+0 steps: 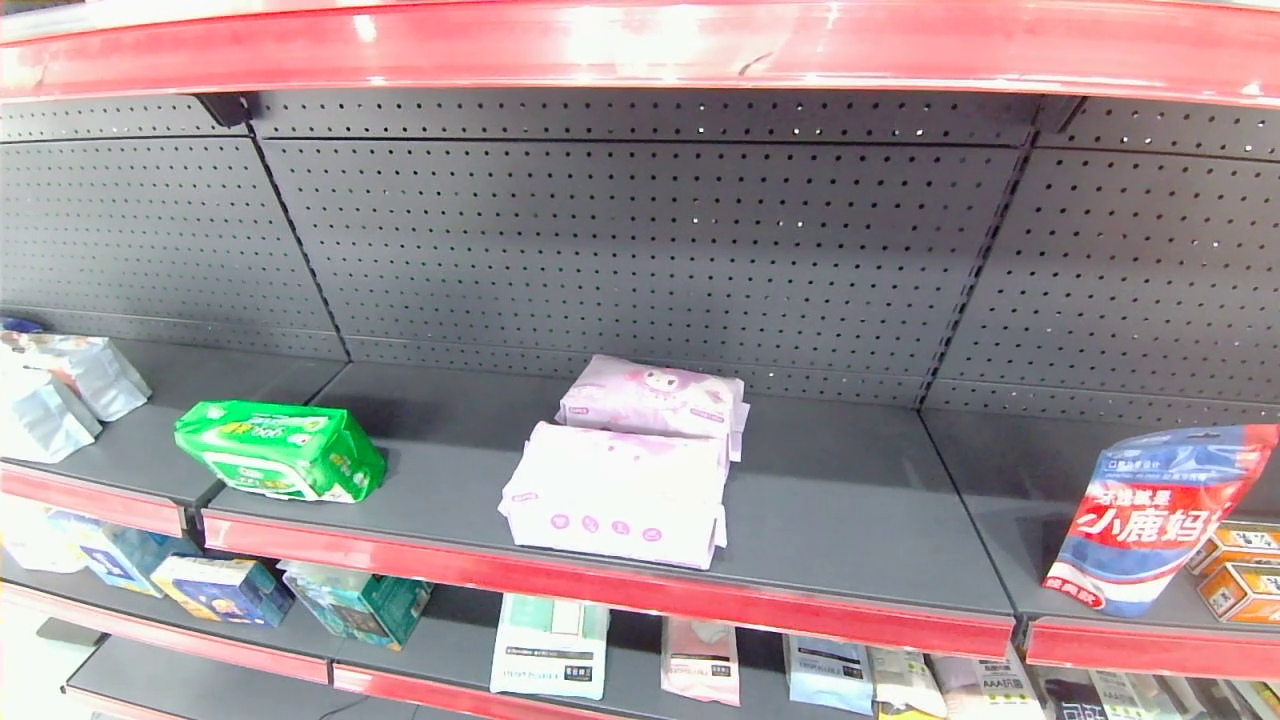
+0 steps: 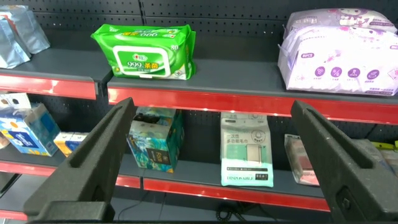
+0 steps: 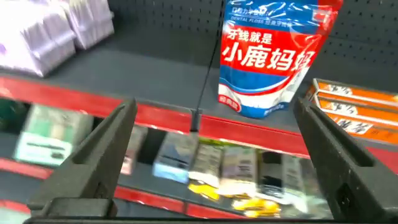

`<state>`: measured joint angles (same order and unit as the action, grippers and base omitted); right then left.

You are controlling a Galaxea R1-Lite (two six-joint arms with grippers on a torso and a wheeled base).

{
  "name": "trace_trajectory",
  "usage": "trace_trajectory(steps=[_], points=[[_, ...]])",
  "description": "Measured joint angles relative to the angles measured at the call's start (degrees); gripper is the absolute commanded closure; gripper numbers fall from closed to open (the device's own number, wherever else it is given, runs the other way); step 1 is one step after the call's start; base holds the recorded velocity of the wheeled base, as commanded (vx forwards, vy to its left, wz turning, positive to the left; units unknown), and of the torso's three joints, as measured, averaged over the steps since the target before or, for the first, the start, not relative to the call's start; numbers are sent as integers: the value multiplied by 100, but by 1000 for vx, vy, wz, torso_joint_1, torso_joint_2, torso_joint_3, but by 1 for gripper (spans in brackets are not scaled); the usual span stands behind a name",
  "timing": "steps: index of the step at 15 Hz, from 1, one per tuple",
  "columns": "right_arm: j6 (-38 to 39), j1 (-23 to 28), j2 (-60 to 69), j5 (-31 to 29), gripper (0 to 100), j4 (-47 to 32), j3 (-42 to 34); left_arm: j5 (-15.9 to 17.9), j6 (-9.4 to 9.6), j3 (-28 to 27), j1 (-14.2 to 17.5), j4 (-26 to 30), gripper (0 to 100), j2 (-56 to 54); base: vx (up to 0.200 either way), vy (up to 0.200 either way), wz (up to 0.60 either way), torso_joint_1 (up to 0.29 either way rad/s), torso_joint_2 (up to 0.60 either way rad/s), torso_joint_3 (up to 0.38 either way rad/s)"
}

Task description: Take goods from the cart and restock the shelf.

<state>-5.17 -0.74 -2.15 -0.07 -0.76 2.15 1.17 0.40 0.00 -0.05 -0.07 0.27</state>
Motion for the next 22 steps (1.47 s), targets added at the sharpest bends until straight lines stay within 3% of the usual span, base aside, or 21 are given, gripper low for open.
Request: trace_trajectory(steps=[18, 22], points=[[484, 59, 222, 28, 0, 44, -205, 16, -22, 0, 5, 0, 0, -22, 0, 0, 0, 0, 0, 0], [499, 56, 222, 32, 0, 40, -205, 16, -16, -2, 5, -2, 0, -22, 0, 0, -600, 7, -1, 6]])
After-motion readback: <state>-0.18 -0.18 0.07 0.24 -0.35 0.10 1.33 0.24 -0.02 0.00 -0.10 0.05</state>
